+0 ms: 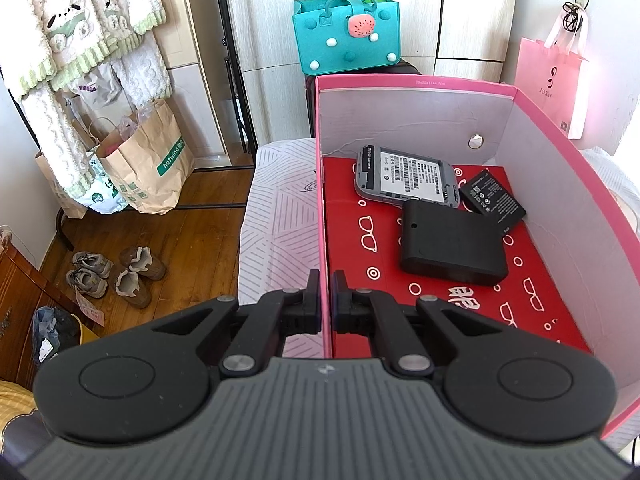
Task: Organize rigid objects
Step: 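Move the right gripper to the white Wi-Fi hotspot and grasp it, then carry the white hotspot into the pink box and open the right gripper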
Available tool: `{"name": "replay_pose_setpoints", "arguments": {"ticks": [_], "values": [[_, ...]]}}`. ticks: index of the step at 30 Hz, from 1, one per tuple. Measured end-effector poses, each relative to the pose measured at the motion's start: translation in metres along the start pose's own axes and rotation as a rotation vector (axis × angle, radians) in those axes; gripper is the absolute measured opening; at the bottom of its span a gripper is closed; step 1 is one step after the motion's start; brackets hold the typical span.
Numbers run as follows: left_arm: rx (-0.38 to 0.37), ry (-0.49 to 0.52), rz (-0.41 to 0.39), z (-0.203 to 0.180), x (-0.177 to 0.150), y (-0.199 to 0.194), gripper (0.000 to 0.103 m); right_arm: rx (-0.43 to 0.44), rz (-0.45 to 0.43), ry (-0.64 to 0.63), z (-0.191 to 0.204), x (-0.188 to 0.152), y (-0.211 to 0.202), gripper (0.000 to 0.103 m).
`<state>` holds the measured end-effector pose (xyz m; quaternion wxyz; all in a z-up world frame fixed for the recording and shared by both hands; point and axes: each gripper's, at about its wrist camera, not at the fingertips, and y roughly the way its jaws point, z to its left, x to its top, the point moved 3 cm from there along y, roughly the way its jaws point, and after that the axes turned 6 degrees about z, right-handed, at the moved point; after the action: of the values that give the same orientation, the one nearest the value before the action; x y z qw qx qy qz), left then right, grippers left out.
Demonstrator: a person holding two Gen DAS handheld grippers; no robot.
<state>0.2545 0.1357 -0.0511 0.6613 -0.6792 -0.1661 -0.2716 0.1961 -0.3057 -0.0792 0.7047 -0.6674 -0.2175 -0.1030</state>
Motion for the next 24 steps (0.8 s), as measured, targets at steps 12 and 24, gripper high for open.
{"name": "replay_pose_setpoints", "arguments": {"ticks": [12,24], "values": [[-0.002,0.002,-0.002,0.001,-0.001,0.000,0.004,0.046,-0.113,-0.090,0.042,0.022,-0.044,0.064],[-0.007,-0.007,0.002,0.000,0.000,0.000,0.004,0.335,-0.294,-0.259,0.128,0.086,-0.100,0.065]]}}
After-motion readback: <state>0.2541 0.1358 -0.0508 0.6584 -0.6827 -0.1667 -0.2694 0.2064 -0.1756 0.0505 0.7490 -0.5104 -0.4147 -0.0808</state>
